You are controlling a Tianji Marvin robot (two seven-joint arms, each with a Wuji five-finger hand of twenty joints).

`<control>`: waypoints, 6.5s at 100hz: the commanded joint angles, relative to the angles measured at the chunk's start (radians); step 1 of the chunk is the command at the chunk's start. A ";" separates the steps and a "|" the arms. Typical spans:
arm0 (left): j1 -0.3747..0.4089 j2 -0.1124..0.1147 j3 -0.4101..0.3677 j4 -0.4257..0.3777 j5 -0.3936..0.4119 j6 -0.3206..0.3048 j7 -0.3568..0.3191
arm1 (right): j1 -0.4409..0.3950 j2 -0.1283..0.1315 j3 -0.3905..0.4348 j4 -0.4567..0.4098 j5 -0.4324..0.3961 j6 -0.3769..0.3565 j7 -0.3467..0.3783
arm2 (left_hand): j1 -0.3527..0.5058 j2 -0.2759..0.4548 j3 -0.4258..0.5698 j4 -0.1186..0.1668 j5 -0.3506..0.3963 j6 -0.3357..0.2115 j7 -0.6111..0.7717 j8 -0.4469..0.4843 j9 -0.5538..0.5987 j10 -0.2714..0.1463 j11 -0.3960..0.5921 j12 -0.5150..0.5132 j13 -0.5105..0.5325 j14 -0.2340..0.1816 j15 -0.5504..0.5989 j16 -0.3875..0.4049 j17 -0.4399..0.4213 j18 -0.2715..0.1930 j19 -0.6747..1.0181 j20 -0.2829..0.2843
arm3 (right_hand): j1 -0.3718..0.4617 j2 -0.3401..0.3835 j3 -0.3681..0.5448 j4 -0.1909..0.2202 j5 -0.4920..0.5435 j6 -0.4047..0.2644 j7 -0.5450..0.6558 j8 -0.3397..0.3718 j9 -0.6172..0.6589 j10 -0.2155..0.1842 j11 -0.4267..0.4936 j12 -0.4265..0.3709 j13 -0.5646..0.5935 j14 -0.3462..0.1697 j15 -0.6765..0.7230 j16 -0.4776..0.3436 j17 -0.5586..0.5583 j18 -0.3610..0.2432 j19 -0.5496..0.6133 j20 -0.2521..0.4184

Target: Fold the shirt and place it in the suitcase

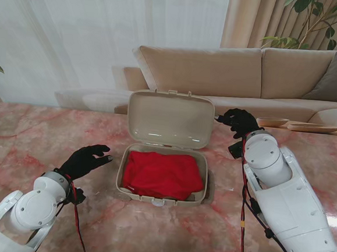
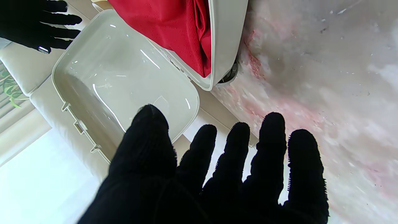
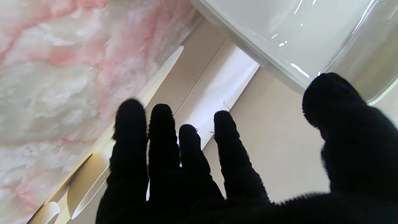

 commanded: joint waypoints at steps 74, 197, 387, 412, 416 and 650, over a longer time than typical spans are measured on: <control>0.007 -0.002 0.015 0.013 -0.011 0.011 -0.012 | 0.092 -0.059 -0.083 0.114 0.137 -0.018 -0.041 | -0.013 0.030 -0.036 0.019 -0.001 -0.046 0.011 0.009 0.018 -0.032 0.005 0.012 0.028 0.020 -0.002 -0.002 -0.006 0.031 0.017 0.003 | 0.047 -0.078 0.085 0.029 0.106 -0.086 0.119 0.020 -0.015 -0.037 -0.041 -0.051 -0.044 -0.034 -0.166 -0.081 -0.201 0.056 0.041 -0.110; 0.051 -0.004 -0.014 0.006 0.008 0.037 0.002 | -0.051 -0.014 -0.047 -0.006 -0.018 -0.143 -0.020 | -0.015 0.032 -0.036 0.019 0.000 -0.049 0.012 0.008 0.017 -0.033 0.001 0.011 0.024 0.020 -0.008 -0.004 -0.010 0.035 0.010 0.003 | 0.166 -0.129 0.122 -0.076 0.188 -0.186 0.520 -0.056 0.098 -0.051 -0.027 -0.055 -0.031 -0.035 -0.161 -0.090 -0.194 0.066 0.063 -0.149; 0.077 -0.004 -0.030 0.007 0.007 0.056 0.003 | -0.338 0.086 0.104 -0.213 -0.333 -0.345 0.199 | -0.016 0.034 -0.036 0.019 0.000 -0.049 0.006 0.008 0.019 -0.030 -0.002 0.010 0.020 0.023 -0.012 -0.005 -0.014 0.036 0.004 -0.001 | 0.019 -0.150 0.104 0.007 0.238 -0.145 0.227 0.022 0.179 -0.055 -0.106 -0.053 0.011 -0.012 -0.203 -0.089 -0.176 0.095 0.045 -0.151; 0.079 -0.005 -0.032 0.009 0.008 0.055 0.005 | -0.381 0.092 0.123 -0.221 -0.336 -0.376 0.223 | -0.016 0.034 -0.036 0.019 0.001 -0.049 0.006 0.008 0.019 -0.030 -0.002 0.010 0.020 0.022 -0.011 -0.005 -0.014 0.036 0.004 -0.001 | 0.023 -0.147 0.100 0.009 0.230 -0.147 0.219 0.024 0.179 -0.059 -0.116 -0.051 0.007 -0.015 -0.213 -0.089 -0.178 0.090 0.039 -0.152; 0.079 -0.005 -0.032 0.008 0.008 0.055 0.005 | -0.389 0.094 0.126 -0.222 -0.337 -0.382 0.229 | -0.016 0.035 -0.036 0.019 0.000 -0.048 0.005 0.008 0.018 -0.030 -0.003 0.010 0.020 0.022 -0.012 -0.005 -0.014 0.036 0.004 -0.001 | 0.026 -0.150 0.100 0.010 0.227 -0.147 0.218 0.025 0.178 -0.060 -0.117 -0.050 0.005 -0.016 -0.215 -0.089 -0.179 0.089 0.037 -0.152; -0.004 0.008 0.053 0.108 -0.082 -0.028 -0.077 | -0.537 0.125 0.191 -0.271 -0.334 -0.505 0.362 | -0.009 0.036 -0.035 0.020 0.010 -0.051 0.010 0.011 0.014 -0.027 -0.004 0.009 0.015 0.026 -0.016 -0.012 -0.013 0.031 -0.004 -0.011 | 0.014 -0.150 0.113 0.005 0.235 -0.155 0.208 0.028 0.206 -0.071 -0.119 -0.039 0.027 -0.017 -0.210 -0.082 -0.164 0.085 0.030 -0.137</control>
